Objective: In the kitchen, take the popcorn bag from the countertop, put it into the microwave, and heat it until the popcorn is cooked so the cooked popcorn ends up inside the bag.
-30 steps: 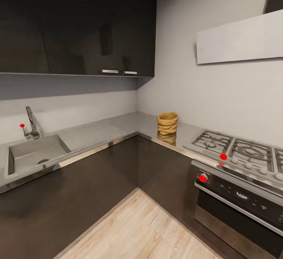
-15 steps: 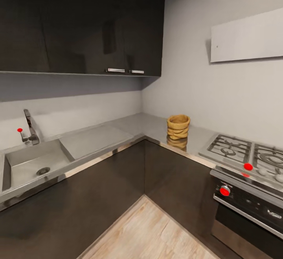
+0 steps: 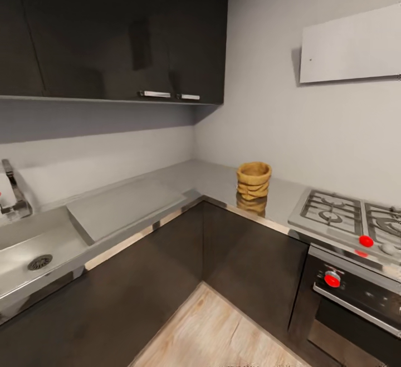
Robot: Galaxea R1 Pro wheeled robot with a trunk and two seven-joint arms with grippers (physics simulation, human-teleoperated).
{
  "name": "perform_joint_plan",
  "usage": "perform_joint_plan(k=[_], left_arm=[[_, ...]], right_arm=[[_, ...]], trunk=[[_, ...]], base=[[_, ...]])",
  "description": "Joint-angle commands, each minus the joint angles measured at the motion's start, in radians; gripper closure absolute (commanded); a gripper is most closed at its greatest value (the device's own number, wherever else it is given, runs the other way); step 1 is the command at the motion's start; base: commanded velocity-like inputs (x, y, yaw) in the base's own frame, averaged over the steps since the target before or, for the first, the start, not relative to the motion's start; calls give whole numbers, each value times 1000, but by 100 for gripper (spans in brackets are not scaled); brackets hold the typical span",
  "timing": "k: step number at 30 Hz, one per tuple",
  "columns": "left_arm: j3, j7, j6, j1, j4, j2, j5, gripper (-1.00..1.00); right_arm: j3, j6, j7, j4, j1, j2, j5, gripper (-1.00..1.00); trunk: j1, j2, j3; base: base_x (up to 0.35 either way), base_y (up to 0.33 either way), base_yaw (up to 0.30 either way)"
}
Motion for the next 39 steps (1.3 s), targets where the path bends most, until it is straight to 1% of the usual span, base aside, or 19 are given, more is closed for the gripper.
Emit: perform_joint_plan(k=[1, 10, 17, 29, 39], left_arm=[[1, 0, -1, 0, -1, 0, 5, -100], [2, 1, -1, 0, -1, 0, 5, -100], [2, 1, -1, 0, -1, 0, 6, -100], [2, 1, -1, 0, -1, 0, 5, -100], [2, 1, -1, 0, -1, -2, 6, -100]], right_arm=[[-9, 0, 2, 2, -1, 0, 6, -100], [-9, 1, 0, 2, -1, -1, 5, -100], [-9, 2, -12, 2, -1, -1, 4, -100], [-11, 0, -13, 2, -1, -1, 0, -100], [-12, 2, -13, 2, -1, 4, -2, -100]], trunk=[[0, -1, -2], [0, -1, -10], [0, -1, -11], [0, -1, -11], [0, -1, -11]], base=[[25, 22, -189], [3, 2, -194], [0, 0, -20], [0, 0, -9], [0, 0, -222]])
